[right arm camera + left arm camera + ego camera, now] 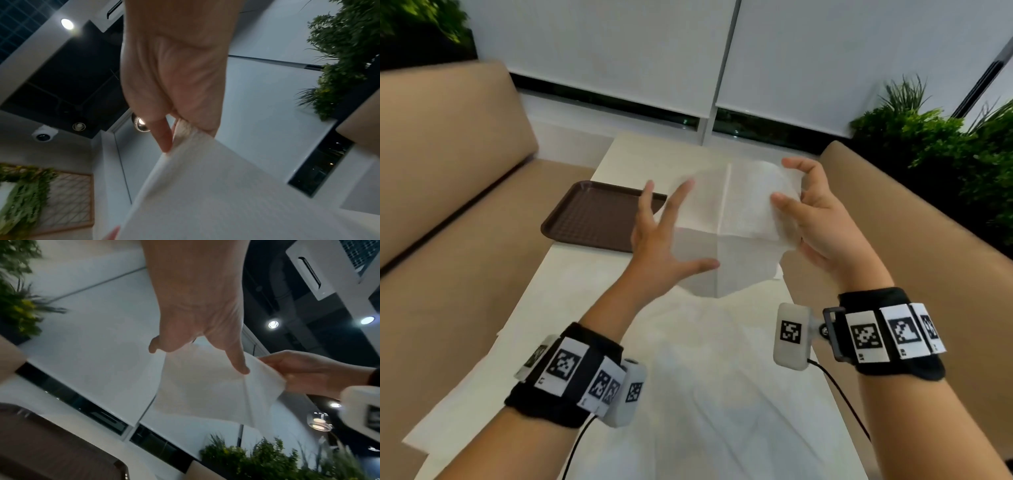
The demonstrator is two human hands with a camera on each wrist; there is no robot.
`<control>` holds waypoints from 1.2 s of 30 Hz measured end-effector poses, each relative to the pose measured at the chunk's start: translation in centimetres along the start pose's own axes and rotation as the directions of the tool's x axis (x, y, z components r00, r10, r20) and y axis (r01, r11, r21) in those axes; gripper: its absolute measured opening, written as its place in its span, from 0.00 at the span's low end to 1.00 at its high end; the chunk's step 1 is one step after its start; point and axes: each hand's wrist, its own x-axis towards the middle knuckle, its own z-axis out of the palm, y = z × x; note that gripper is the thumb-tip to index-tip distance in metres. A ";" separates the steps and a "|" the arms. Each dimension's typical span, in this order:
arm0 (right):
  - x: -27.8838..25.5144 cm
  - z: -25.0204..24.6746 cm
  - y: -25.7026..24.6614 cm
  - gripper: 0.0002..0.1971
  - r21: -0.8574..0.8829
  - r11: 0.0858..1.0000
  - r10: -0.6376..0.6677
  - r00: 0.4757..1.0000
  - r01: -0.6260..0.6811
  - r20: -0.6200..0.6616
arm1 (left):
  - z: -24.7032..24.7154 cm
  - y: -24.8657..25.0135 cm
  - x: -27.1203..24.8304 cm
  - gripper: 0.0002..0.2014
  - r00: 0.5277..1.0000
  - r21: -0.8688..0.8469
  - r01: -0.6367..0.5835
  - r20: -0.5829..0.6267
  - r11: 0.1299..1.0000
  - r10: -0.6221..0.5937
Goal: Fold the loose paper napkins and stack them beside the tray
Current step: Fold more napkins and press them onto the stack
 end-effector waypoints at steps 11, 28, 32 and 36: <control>-2.8 -0.9 4.0 0.31 -0.050 0.964 0.259 0.965 -0.261 -0.052 | -2.0 -2.7 0.3 0.42 0.979 -0.639 0.201 0.097 0.742 -0.181; -4.9 -0.5 7.3 0.03 -0.152 0.981 0.069 0.949 -0.121 -0.308 | -3.0 -1.8 0.8 0.04 0.993 -0.166 0.089 -0.062 0.982 -0.100; -5.1 -0.5 7.3 0.04 -0.430 0.888 -0.015 0.922 -0.165 -0.386 | -3.1 -1.2 0.9 0.04 0.994 0.071 -0.036 -0.104 0.997 0.043; -5.1 2.3 4.2 0.07 -0.574 0.818 -0.093 0.994 0.041 -0.061 | -2.6 1.1 1.4 0.02 0.951 0.253 -0.307 0.058 0.918 0.302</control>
